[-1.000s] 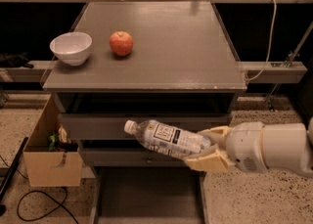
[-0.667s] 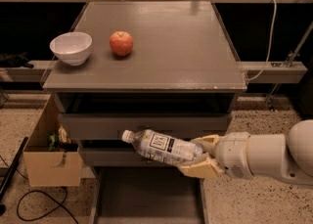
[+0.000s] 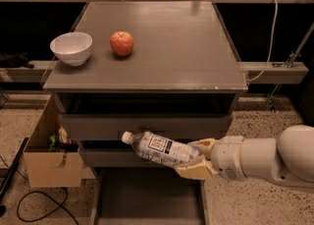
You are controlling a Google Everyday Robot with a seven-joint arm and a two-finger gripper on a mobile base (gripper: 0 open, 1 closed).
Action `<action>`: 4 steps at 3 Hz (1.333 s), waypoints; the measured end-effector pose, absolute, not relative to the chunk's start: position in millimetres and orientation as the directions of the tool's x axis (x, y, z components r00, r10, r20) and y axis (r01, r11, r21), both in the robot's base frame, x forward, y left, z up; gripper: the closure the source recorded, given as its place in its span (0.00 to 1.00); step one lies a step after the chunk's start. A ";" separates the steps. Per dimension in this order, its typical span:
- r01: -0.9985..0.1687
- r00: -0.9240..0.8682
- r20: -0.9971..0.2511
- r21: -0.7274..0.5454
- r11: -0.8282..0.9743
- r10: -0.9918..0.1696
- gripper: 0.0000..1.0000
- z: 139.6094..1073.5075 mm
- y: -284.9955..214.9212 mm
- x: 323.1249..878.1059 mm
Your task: Place blue plastic bottle into bottom drawer
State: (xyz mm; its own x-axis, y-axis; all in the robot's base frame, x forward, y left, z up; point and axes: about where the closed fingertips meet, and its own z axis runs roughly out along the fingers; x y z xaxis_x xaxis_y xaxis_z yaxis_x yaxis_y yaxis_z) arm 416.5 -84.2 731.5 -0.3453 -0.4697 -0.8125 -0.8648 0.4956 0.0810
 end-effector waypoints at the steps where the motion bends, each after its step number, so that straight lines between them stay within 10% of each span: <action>1: -0.843 -0.378 -0.809 0.100 0.528 -0.450 1.00 691.0 -87.7 419.6; 4: -0.836 -0.454 -0.779 0.205 0.509 -0.433 1.00 545.1 -137.8 452.7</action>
Offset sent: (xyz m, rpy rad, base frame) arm 0.0078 -0.0403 -0.1477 -0.0113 0.0023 -0.0454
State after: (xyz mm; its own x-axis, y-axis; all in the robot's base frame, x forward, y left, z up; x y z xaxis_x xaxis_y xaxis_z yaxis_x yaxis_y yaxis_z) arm 452.7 -137.8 545.1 -0.4542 -0.4328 -0.7787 -0.8361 0.5090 0.2048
